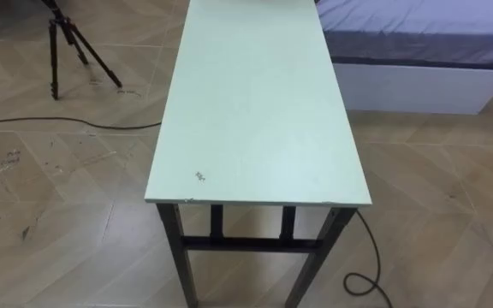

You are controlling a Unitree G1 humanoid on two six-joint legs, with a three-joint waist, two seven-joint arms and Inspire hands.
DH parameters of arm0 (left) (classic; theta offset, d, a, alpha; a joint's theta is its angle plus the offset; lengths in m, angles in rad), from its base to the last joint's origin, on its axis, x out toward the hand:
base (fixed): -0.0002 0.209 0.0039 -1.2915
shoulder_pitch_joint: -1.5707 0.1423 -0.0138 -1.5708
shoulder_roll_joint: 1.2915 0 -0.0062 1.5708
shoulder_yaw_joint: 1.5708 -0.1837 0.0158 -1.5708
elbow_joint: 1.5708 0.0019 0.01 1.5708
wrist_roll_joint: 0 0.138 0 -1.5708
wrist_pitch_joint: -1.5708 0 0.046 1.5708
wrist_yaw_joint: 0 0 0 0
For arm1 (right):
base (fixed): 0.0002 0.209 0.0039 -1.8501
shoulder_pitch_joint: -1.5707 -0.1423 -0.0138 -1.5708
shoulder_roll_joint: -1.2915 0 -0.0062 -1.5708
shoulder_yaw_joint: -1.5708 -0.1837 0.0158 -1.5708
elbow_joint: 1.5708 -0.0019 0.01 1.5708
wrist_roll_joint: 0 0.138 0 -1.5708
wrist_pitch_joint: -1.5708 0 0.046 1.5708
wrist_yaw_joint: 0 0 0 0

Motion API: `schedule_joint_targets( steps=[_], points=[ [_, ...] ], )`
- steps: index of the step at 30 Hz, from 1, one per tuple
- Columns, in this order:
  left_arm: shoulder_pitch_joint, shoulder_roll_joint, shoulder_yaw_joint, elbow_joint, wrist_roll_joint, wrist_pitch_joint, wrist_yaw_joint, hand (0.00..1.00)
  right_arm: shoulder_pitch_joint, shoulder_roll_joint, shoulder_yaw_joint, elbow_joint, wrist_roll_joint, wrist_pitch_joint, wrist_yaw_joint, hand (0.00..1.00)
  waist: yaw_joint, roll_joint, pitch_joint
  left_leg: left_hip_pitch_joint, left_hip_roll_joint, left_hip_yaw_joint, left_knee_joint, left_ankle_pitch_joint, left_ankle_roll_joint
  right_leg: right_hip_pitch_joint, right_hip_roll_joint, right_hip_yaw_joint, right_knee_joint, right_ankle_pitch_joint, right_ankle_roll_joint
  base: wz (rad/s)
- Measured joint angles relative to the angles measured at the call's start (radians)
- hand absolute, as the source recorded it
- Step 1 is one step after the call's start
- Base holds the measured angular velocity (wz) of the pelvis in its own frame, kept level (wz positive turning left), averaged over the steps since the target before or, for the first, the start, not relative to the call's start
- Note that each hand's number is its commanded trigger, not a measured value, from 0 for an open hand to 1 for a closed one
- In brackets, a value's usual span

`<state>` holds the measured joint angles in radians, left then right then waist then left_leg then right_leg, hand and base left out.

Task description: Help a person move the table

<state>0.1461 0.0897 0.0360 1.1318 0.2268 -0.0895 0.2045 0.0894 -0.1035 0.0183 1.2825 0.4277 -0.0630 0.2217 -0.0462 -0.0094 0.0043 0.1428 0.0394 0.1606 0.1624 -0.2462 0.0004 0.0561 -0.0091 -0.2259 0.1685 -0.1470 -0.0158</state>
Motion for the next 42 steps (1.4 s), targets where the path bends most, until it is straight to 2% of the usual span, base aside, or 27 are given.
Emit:
schedule_joint_targets(
  steps=[8, 13, 17, 21, 25, 28, 30, 31, 33, 35, 38, 42],
  points=[
    [-0.001, 0.0, 0.0, 0.0, -0.011, 0.006, -0.001, 0.0, -0.001, 0.0, 0.001, 0.001, -0.004, 0.0, -0.002, 0.0, 0.0, -0.001, -0.0012, -0.007, 0.0, 0.0, 0.0, 0.0, 0.0, -0.005, 0.0, 0.002, 0.001, 0.0, 0.0, 0.0],
    [0.005, 0.003, 0.001, 0.012, -0.132, 0.018, -0.021, 0.0, -0.004, 0.0, -0.001, 0.007, 0.014, 0.014, -0.009, 0.0, 0.003, 0.002, 0.0, 0.001, 0.0, 0.0, -0.003, 0.0, 0.0, 0.001, 0.001, 0.006, -0.001, 0.0, 0.0, 0.0],
    [0.004, 0.011, 0.026, 0.04, -0.267, 0.026, -0.095, 0.0, 0.0, -0.001, -0.036, 0.006, 0.002, 0.024, 0.014, 0.0, 0.001, 0.002, 0.0, -0.001, 0.0, -0.003, -0.002, 0.0, 0.0, 0.002, 0.0, 0.001, -0.002, 0.0, 0.0, 0.02],
    [0.008, 0.027, 0.026, 0.059, -0.398, 0.05, -0.186, 0.0, 0.0, -0.008, -0.043, 0.003, 0.006, 0.034, 0.035, 0.0, 0.002, 0.006, -0.0006, -0.012, 0.0, -0.002, 0.004, 0.0, 0.0, -0.006, 0.0, 0.003, -0.001, 0.0, 0.0, 0.01],
    [0.007, 0.05, 0.024, 0.057, -0.531, 0.085, -0.302, 0.0, 0.01, -0.037, -0.056, -0.037, -0.001, 0.062, 0.089, 0.0, 0.0, 0.018, -0.0009, -0.013, 0.0, -0.002, 0.007, 0.0, 0.0, -0.008, -0.002, 0.003, 0.0, 0.0, 0.001, 0.0],
    [-0.001, 0.062, 0.017, 0.056, -0.591, 0.097, -0.378, 0.0, 0.011, -0.059, -0.061, -0.076, -0.006, 0.066, 0.115, 0.0, 0.0, 0.027, -0.0041, -0.016, 0.0, -0.002, 0.007, 0.0, 0.0, -0.009, -0.003, 0.001, 0.001, 0.0, 0.001, 0.0],
    [-0.001, 0.063, -0.001, 0.049, -0.61, 0.106, -0.412, 0.0, 0.011, -0.06, -0.059, -0.091, -0.004, 0.068, 0.13, 0.0, -0.001, 0.027, -0.0053, -0.014, 0.0, -0.002, 0.008, 0.0, 0.0, -0.008, -0.002, 0.0, 0.001, 0.0, 0.001, 0.0],
    [0.003, 0.062, -0.019, 0.034, -0.634, 0.114, -0.436, 0.0, 0.02, -0.06, -0.049, -0.125, 0.0, 0.083, 0.134, 0.0, 0.001, 0.032, -0.0072, -0.014, 0.0, -0.001, 0.008, 0.0, 0.0, -0.008, -0.003, -0.001, 0.002, -0.001, 0.0, 0.0],
    [0.016, 0.059, -0.033, -0.007, -0.685, 0.127, -0.464, 0.0, 0.055, -0.059, -0.039, -0.239, 0.004, 0.109, 0.15, 0.0, 0.001, 0.027, -0.0048, -0.015, 0.0, 0.0, 0.008, 0.0, 0.0, -0.008, -0.003, -0.004, 0.002, -0.001, 0.0, 0.0],
    [0.045, 0.059, -0.052, -0.088, -0.756, 0.135, -0.491, 0.0, 0.093, -0.059, -0.038, -0.359, 0.029, 0.116, 0.176, 0.0, 0.001, 0.027, -0.0064, -0.015, 0.0, 0.001, 0.008, 0.0, 0.0, -0.008, -0.003, -0.003, 0.002, -0.001, 0.0, 0.0],
    [0.066, 0.067, -0.112, -0.203, -0.897, 0.137, -0.525, 0.0, 0.12, -0.055, -0.005, -0.478, 0.143, 0.123, 0.21, 0.0, 0.002, 0.02, -0.0046, -0.016, 0.0, 0.002, 0.019, 0.0, 0.0, -0.012, -0.004, 0.0, 0.002, -0.002, 0.002, 0.01],
    [0.109, 0.074, -0.24, -0.392, -1.118, 0.155, -0.54, 0.0, 0.188, -0.049, 0.08, -0.635, 0.293, 0.141, 0.247, 0.0, 0.001, 0.022, -0.0064, -0.031, 0.0, 0.002, 0.019, 0.0, 0.0, -0.021, -0.005, 0.001, 0.006, -0.003, 0.002, 0.0]
  ],
)
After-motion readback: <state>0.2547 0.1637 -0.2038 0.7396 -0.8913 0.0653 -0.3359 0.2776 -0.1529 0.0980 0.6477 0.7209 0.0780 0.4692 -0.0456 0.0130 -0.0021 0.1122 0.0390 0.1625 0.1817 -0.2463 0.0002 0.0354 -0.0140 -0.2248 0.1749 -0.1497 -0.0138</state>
